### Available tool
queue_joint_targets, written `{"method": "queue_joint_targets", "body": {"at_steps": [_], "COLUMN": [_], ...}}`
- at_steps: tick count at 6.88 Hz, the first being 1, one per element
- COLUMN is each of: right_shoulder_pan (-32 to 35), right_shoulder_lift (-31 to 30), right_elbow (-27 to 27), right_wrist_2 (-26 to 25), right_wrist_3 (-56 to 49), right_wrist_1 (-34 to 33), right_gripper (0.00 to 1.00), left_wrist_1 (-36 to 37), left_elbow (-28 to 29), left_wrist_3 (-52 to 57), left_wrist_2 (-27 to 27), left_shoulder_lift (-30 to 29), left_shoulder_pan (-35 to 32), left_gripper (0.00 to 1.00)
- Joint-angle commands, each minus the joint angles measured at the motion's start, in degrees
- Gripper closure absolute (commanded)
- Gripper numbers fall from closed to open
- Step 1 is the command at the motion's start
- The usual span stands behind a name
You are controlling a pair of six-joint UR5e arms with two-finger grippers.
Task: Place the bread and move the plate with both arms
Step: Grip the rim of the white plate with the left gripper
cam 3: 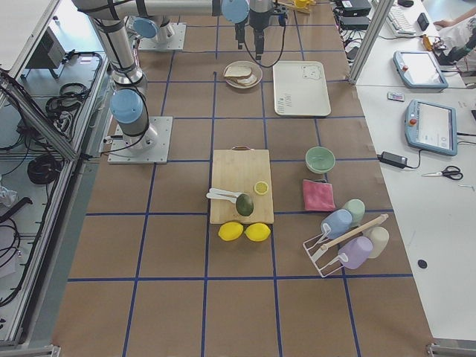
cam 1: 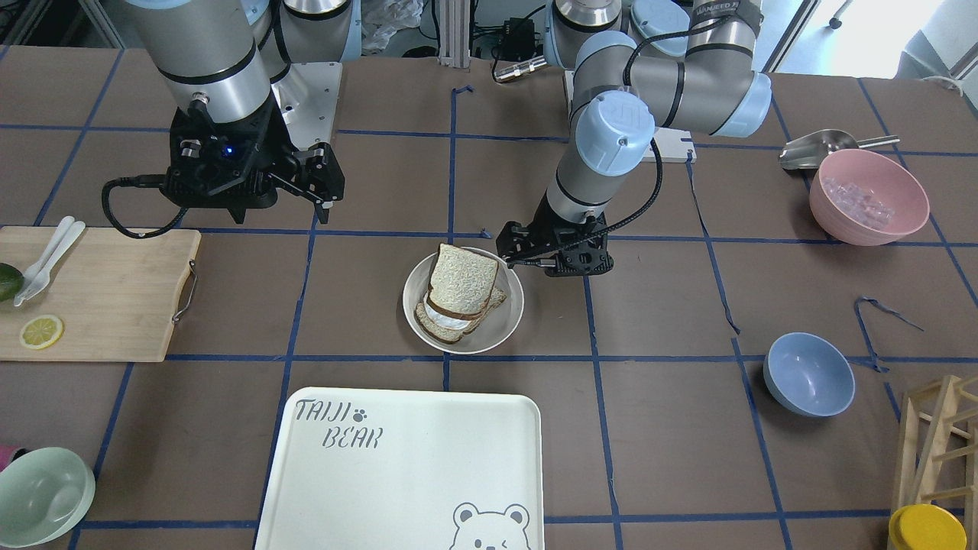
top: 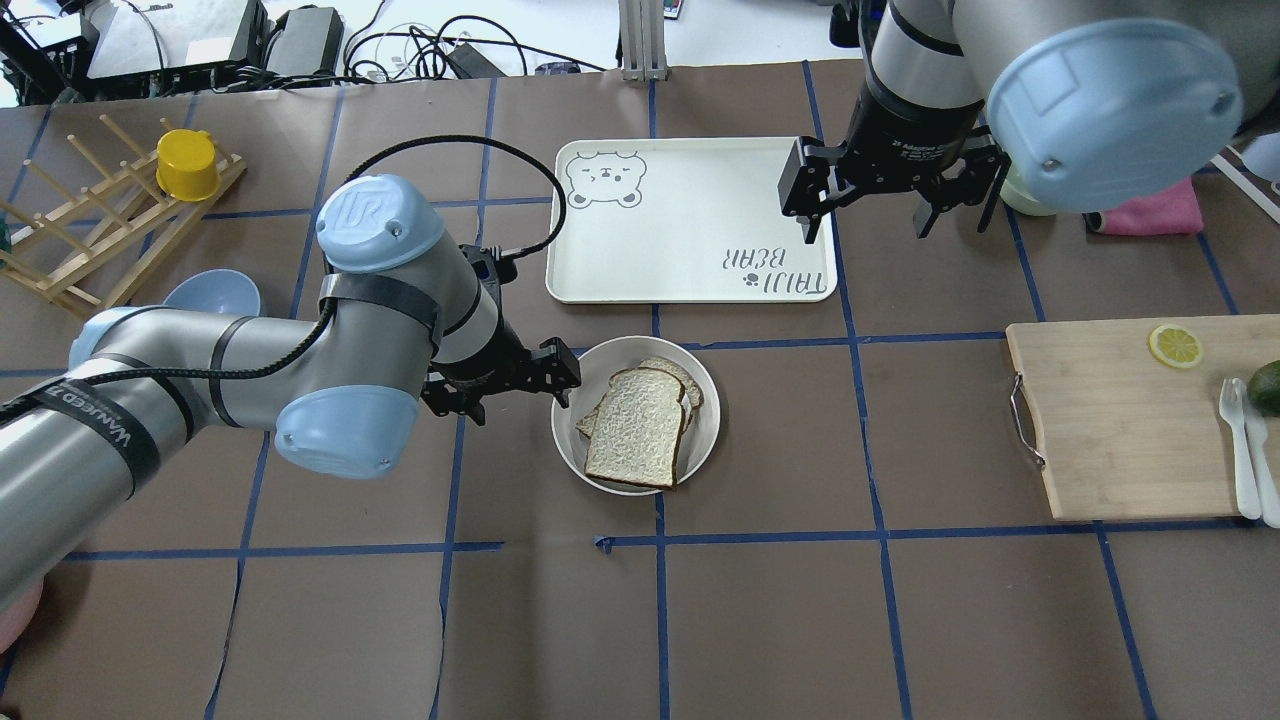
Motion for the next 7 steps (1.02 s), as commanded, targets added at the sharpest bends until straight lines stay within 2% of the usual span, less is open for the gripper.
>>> {"method": "queue_joint_targets", "body": {"at_steps": [1,2,3,5,7], "right_shoulder_pan": [0.0,-0.1,-0.1,-0.2,-0.2], "right_shoulder_lift": [-0.1,-0.1,0.0,0.0,0.0], "right_elbow": [0.0,0.1,0.1,0.2,0.2], "right_wrist_2": [0.0,-0.1,-0.1,-0.3,-0.3], "right_wrist_3": [0.0,0.0,0.0,-0.2,-0.2], "right_wrist_1": [-0.1,-0.1,-0.1,-0.1,-0.1], "right_gripper": [0.00,0.00,0.00,0.00,0.00], "left_wrist_1": [2.2,2.8,2.9,3.0,5.2], "left_elbow": [-0.8,-0.8,-0.7,-0.7,-0.7], "left_wrist_3": [-0.6,-0.6,-0.6,-0.6,-0.6], "left_wrist_2": [-1.1,-1.0,-1.0,-1.0,-1.3], "left_shoulder_lift": [-4.3,-5.7,-6.2,-6.8,-7.8], "left_shoulder_pan": [-0.1,-0.1,-0.1,-0.1,-0.1], "left_gripper": [0.07,0.16,0.33,0.54,0.54]}}
